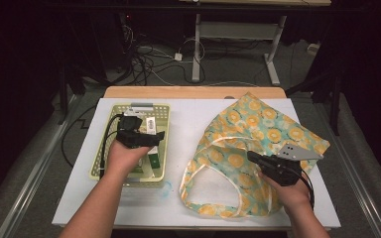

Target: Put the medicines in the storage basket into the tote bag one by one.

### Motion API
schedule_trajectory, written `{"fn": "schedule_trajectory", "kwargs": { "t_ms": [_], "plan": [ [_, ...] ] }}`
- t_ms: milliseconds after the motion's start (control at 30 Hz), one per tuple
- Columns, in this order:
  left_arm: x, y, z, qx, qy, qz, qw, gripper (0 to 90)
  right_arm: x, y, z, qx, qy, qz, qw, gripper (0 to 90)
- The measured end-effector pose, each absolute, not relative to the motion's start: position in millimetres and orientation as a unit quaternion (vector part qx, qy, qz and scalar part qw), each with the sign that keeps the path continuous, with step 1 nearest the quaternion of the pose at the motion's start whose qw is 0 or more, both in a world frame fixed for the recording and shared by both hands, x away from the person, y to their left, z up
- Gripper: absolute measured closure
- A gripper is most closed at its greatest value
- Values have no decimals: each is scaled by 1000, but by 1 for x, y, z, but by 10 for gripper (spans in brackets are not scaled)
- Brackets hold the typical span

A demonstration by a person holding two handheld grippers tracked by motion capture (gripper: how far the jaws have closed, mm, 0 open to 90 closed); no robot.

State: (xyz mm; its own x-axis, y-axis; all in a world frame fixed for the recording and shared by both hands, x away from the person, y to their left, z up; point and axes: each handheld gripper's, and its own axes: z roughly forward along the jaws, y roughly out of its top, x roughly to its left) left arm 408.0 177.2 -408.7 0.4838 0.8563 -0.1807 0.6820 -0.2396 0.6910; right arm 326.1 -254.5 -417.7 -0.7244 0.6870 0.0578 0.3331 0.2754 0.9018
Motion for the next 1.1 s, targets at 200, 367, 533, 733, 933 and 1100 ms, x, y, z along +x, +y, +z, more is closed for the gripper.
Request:
{"fn": "schedule_trajectory", "kwargs": {
  "t_ms": [200,367,533,733,933,1100],
  "plan": [
    [416,174,-417,777,515,99,347,109,327,-253,-419,326,781,505,172,900],
    [416,170,-418,783,524,97,321,236,325,-253,-418,325,782,502,175,900],
    [416,169,-419,790,530,91,295,322,325,-252,-419,323,785,497,179,900],
    [412,167,-418,794,529,101,282,466,324,-252,-419,323,785,497,179,900],
    [408,163,-417,799,520,125,276,596,323,-251,-418,322,785,497,180,900],
    [406,161,-416,795,521,132,280,602,323,-252,-418,322,785,498,180,900]
  ]
}}
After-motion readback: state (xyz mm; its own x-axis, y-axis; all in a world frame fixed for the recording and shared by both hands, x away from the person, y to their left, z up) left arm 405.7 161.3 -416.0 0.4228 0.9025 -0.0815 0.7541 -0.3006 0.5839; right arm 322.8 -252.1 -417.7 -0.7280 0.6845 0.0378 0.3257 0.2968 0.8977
